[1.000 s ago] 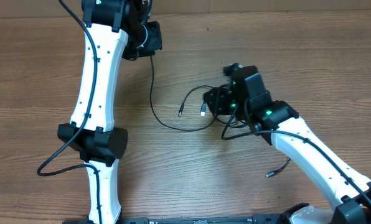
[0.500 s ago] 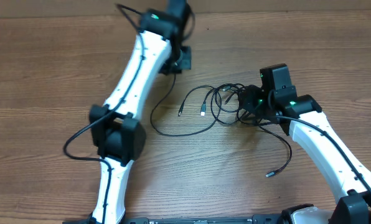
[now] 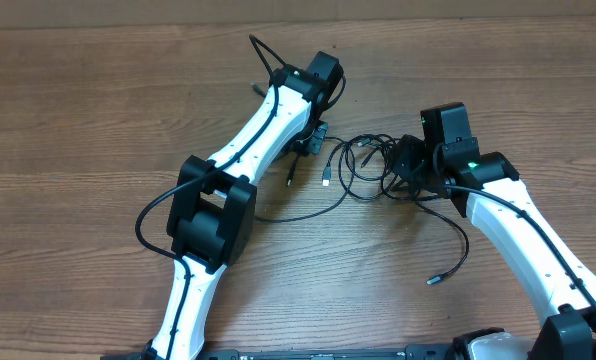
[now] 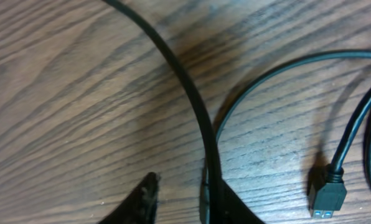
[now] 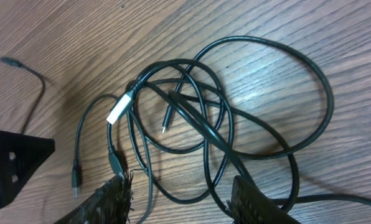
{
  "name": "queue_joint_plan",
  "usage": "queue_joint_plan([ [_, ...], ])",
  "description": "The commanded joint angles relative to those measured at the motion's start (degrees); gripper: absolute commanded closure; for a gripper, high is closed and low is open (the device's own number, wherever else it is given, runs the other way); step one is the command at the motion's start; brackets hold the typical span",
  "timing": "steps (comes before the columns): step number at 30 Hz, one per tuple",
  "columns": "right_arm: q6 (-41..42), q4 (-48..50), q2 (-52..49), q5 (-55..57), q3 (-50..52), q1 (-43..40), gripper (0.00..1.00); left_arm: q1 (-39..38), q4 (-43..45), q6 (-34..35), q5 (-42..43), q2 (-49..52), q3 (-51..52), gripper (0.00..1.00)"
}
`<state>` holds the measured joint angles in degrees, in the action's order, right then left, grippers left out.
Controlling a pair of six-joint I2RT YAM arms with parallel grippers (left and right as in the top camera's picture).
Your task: Untangle cables
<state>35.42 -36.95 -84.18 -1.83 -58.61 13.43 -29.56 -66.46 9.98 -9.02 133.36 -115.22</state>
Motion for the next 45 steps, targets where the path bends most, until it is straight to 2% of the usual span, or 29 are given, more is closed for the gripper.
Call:
queue_joint_plan([
  [1,0.2,0.3,-0.1,2.6,-0.7,-0.3,0.5,-0.5,1.6,-4.5,4.9,0.3,1.8,0.65],
  [9,0.2,0.3,-0.1,2.6,-0.7,-0.3,0.5,-0.5,5.0,-5.4,7.6,0.4,6.4,0.65],
  [11,0.2,0.3,-0.1,2.6,-0.7,-0.3,0.5,-0.5,5.2,-5.8,7.1,0.4,8.1,0.73],
  [16,0.2,0.3,-0.1,2.6,-0.7,-0.3,0.49,-0.3,5.2,-5.7,2.6,0.4,9.1,0.82],
  [19,0.2,0.2,-0.1,2.6,-0.7,-0.3,0.49,0.1,5.2,-5.7,1.5,0.4,9.1,0.96],
  [25,0.2,0.2,-0.1,2.6,-0.7,-0.3,0.49,3.9,4.5,-5.7,-8.4,0.3,8.9,0.96],
  [27,0.2,0.2,-0.1,2.7,-0.7,-0.3,0.49,6.5,2.3,-5.8,-12.4,0.2,6.7,0.96],
  [33,0.2,0.2,-0.1,2.6,-0.7,-0.3,0.5,17.4,-7.3,-5.7,-23.1,0.0,-8.2,0.96],
  [36,0.2,0.2,-0.1,2.6,-0.7,-0.3,0.5,25.9,-9.8,-4.3,-22.4,0.0,-18.6,0.96],
  [40,0.2,0.2,-0.1,2.6,-0.7,-0.3,0.5,35.1,-9.9,-1.0,-20.4,0.0,-26.4,0.96],
  [43,0.2,0.2,-0.1,2.6,-0.7,-0.3,0.5,43.3,-7.5,2.0,-14.8,0.0,-29.0,0.96],
  [45,0.2,0.2,-0.1,2.6,-0.7,-0.3,0.5,48.9,-3.8,2.3,-7.4,0.1,-28.4,0.96],
])
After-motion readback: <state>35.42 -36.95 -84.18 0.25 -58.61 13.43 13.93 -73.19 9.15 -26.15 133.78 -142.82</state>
